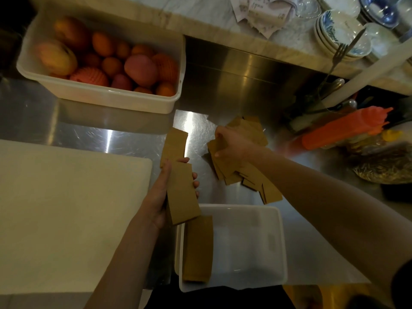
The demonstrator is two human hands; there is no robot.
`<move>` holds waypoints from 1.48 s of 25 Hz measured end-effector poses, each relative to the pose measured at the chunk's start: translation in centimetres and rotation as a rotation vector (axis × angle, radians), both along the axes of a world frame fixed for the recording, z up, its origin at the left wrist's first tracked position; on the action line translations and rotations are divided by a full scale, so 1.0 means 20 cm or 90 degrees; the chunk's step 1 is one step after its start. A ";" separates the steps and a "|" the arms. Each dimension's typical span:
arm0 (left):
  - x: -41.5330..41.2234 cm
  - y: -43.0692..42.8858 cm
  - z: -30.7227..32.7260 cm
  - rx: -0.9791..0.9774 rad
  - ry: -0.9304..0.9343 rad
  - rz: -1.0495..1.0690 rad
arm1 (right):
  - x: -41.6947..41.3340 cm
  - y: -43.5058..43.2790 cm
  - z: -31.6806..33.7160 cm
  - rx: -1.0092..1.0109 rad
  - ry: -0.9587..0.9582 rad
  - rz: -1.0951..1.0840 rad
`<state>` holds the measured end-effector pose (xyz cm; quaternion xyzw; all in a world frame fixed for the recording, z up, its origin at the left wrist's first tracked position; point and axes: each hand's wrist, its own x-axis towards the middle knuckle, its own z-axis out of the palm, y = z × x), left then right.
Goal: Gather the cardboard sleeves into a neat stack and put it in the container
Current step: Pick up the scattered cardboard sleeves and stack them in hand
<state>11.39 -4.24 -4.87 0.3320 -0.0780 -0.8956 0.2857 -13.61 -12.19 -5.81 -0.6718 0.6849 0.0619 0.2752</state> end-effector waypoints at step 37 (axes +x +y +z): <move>-0.21 0.23 0.16 -0.071 -0.089 -0.145 | 0.30 0.76 0.47 -0.193 -0.226 -0.124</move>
